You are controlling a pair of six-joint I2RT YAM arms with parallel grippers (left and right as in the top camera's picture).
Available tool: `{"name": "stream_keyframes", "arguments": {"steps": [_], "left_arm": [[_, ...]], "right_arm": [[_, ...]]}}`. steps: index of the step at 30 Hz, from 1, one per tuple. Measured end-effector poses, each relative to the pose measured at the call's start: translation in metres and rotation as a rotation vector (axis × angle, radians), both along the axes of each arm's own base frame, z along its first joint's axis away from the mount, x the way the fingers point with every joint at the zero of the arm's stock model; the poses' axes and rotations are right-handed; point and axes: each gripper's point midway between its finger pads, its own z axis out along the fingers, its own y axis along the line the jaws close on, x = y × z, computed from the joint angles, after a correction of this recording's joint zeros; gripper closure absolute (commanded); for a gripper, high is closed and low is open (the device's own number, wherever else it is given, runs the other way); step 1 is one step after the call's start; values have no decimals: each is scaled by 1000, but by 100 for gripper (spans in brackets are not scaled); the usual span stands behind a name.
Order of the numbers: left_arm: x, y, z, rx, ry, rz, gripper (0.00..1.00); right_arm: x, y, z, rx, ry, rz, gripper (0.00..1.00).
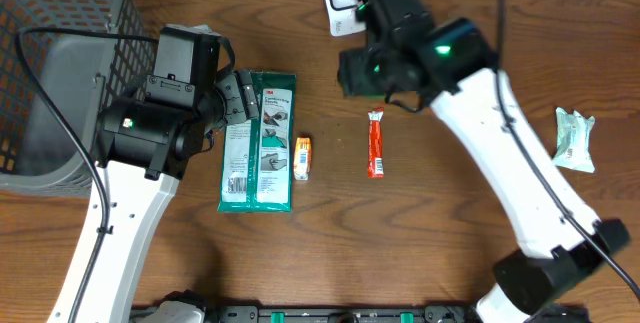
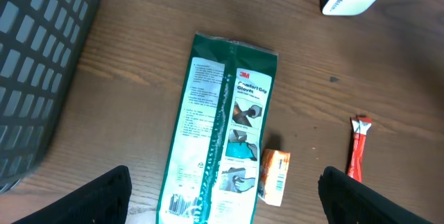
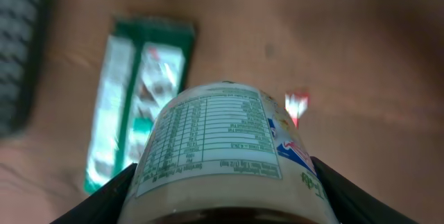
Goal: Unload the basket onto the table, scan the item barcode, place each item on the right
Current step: 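Lift the jar and hold its label toward the white scanner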
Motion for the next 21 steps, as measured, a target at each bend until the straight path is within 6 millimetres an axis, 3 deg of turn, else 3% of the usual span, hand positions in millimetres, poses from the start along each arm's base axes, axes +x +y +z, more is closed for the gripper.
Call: {"name": "stream_keyframes", "arguments": {"steps": [3, 11, 16, 21], "left_arm": [[0, 0, 0, 0, 0, 0, 14], [0, 0, 0, 0, 0, 0, 13], [0, 0, 0, 0, 0, 0, 14], [0, 0, 0, 0, 0, 0, 14]], "right_arm": [[20, -3, 29, 51, -114, -20, 62], [66, -5, 63, 116, -324, -72, 66], [95, 3, 61, 108, -402, -85, 67], [137, 17, 36, 77, -472, -72, 70]]}}
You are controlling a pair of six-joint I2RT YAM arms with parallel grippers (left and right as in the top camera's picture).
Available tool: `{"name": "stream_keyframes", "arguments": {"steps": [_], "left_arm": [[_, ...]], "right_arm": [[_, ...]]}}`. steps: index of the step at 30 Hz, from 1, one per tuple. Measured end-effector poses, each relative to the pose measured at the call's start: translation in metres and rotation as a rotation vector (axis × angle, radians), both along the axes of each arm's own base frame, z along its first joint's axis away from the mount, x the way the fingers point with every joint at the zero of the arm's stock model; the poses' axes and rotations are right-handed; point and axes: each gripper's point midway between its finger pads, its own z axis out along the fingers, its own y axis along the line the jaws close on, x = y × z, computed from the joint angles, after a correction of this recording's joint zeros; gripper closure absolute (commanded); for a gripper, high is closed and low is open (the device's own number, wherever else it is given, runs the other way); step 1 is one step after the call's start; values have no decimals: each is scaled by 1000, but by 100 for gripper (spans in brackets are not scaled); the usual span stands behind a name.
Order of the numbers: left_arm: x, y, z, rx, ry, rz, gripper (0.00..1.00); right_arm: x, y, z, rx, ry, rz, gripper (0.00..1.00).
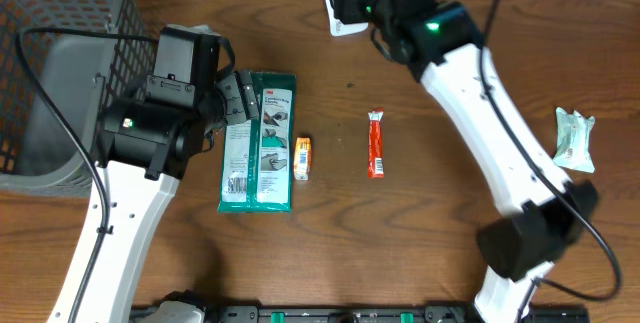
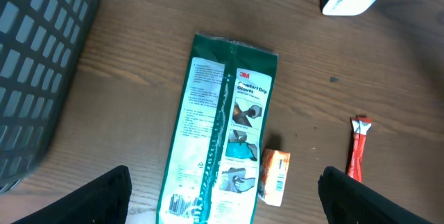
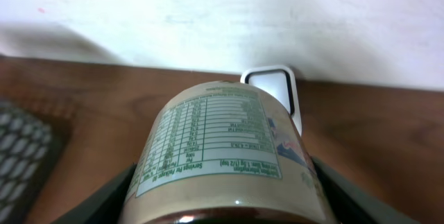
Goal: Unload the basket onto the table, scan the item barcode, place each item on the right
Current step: 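Lift the jar and hold its label toward the white scanner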
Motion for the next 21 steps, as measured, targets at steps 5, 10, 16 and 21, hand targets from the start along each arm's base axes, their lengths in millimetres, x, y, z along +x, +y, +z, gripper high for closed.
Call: {"name": "stream_keyframes", "arguments": {"steps": [5, 10, 16, 21], "left_arm": [[0, 0, 0, 0, 0, 0, 14], [0, 0, 0, 0, 0, 0, 14], [0, 0, 0, 0, 0, 0, 14], [0, 0, 0, 0, 0, 0, 13]], "right_arm": [[37, 17, -32, -18, -55, 15, 75], [68, 30, -65, -19, -106, 8, 78], [98, 27, -95, -32, -169, -61, 78], [115, 18, -99, -25, -230, -101, 78]]}}
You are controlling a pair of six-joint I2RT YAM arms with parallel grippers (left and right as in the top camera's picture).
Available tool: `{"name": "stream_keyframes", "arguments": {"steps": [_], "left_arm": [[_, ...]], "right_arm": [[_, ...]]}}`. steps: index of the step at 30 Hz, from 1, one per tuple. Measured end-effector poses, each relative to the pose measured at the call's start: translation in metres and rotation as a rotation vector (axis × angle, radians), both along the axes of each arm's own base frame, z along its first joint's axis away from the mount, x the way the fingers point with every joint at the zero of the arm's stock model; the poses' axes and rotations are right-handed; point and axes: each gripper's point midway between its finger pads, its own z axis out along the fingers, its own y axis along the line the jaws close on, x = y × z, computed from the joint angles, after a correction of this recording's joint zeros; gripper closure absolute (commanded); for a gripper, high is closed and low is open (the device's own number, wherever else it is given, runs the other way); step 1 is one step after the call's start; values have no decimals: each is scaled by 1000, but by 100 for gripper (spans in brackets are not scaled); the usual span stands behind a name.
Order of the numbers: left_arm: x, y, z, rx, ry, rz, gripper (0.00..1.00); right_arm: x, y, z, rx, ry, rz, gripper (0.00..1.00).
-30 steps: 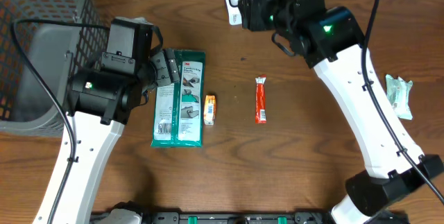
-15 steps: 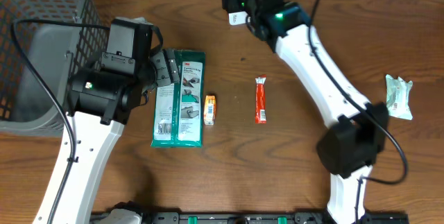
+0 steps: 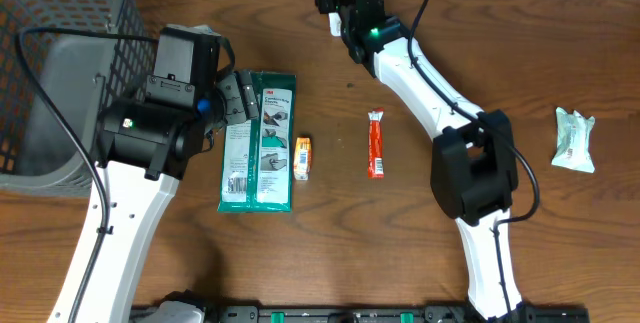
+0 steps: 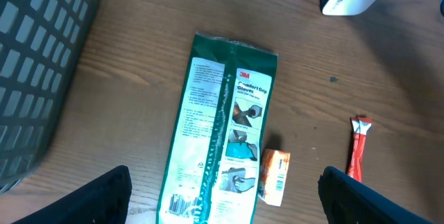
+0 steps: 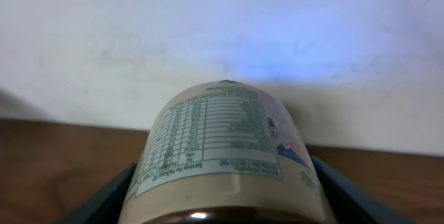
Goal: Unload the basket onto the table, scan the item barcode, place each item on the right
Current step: 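Lift the jar and hold its label toward the white scanner, then carry the jar right and set it beside the wipes pack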
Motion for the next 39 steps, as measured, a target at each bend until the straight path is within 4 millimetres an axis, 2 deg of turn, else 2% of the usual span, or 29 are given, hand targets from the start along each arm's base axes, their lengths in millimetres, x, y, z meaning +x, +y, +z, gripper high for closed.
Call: {"name": "stream_keyframes", "arguments": {"steps": [6, 18, 24, 30, 39], "left_arm": [[0, 0, 0, 0, 0, 0, 14], [0, 0, 0, 0, 0, 0, 14], [0, 0, 0, 0, 0, 0, 14], [0, 0, 0, 0, 0, 0, 14], [0, 0, 0, 0, 0, 0, 14]], "right_arm": [[9, -9, -3, -1, -25, -26, 81], [28, -28, -31, 1, -39, -63, 86], [32, -31, -51, -7, -20, -67, 84], [35, -26, -44, 17, -53, -43, 86], [35, -26, -46, 18, -49, -38, 87]]}}
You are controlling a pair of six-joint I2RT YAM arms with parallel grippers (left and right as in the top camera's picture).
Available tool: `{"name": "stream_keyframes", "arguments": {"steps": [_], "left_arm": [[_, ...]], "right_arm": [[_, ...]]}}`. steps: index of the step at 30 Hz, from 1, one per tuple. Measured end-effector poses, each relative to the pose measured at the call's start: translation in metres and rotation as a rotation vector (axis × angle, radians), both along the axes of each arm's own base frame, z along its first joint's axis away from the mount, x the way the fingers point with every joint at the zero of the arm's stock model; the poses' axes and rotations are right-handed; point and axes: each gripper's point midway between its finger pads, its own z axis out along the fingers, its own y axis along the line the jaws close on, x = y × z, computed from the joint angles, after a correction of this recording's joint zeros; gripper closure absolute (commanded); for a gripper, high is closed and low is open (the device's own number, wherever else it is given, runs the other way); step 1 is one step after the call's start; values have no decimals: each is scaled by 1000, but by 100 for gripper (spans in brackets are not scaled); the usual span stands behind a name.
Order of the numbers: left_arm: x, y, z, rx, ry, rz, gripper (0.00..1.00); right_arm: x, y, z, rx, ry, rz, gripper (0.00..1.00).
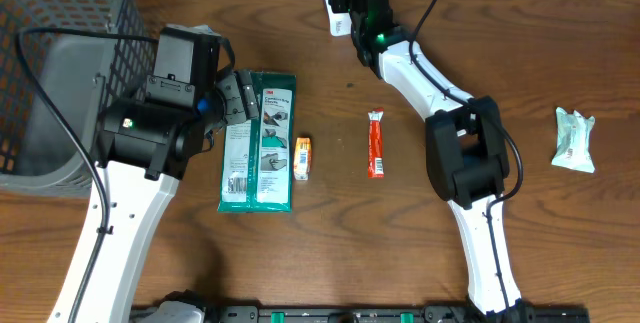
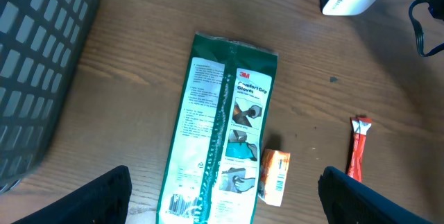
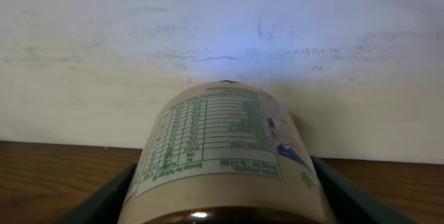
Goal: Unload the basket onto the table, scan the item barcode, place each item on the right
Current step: 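Carry the jar right and set it beside the wipes pack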
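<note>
My right gripper (image 3: 225, 200) is shut on a bottle (image 3: 223, 137) with a pale nutrition label, held level and pointing at the white wall. In the overhead view that gripper is at the table's back edge, right beside the white scanner (image 1: 336, 11), and the bottle is hidden under it. A faint bluish glow shows on the wall above the bottle. The scanner also shows at the top of the left wrist view. My left gripper (image 2: 222, 207) hangs open over the green glove package (image 2: 223, 123), holding nothing.
A small orange box (image 1: 302, 157) lies beside the green package (image 1: 258, 143). A red sachet (image 1: 375, 145) lies mid-table and a pale green packet (image 1: 573, 139) at the right. A grey mesh basket (image 1: 55, 53) stands at the far left.
My right gripper with the bottle has shifted slightly right at the back edge by the scanner. More table edge shows past the bottle. The left arm has not moved.
My right gripper held the bottle above the table, pointing down at the items. Then it was raised and aimed at the scanner at the back. Then it faced the wall by the scanner with a bluish glow, and it stays there now. The left arm stayed still throughout.
</note>
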Motion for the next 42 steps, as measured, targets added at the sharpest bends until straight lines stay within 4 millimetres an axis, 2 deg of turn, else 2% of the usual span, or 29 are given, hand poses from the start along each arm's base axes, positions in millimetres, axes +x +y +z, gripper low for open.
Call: {"name": "stream_keyframes", "arguments": {"steps": [7, 10, 13, 15, 17, 19, 24, 26, 28, 30, 34, 39, 42], "left_arm": [[0, 0, 0, 0, 0, 0, 14], [0, 0, 0, 0, 0, 0, 14], [0, 0, 0, 0, 0, 0, 14], [0, 0, 0, 0, 0, 0, 14], [0, 0, 0, 0, 0, 0, 14], [0, 0, 0, 0, 1, -1, 14], [0, 0, 0, 0, 0, 0, 14], [0, 0, 0, 0, 0, 0, 14], [0, 0, 0, 0, -1, 0, 14], [0, 0, 0, 0, 0, 0, 14], [0, 0, 0, 0, -1, 0, 14], [0, 0, 0, 0, 0, 0, 14], [0, 0, 0, 0, -1, 0, 14]], "right_arm": [[2, -4, 2, 3, -7, -6, 88], [0, -6, -5, -7, 19, -6, 89], [-7, -6, -9, -26, 77, 7, 89], [-18, -8, -3, -41, 130, 22, 89], [-33, -12, 17, -54, 174, 30, 91], [-54, -19, 48, -63, 207, 39, 91], [-124, -52, 141, -75, 255, 37, 91], [-151, -69, 166, -81, 276, 25, 90], [-178, -91, 177, -97, 331, 2, 90], [-198, -113, 172, -117, 406, -27, 90], [-232, -157, 136, -161, 627, -99, 88], [-263, -210, 102, -171, 847, -206, 92], [-273, -240, 89, -154, 921, -274, 93]]}}
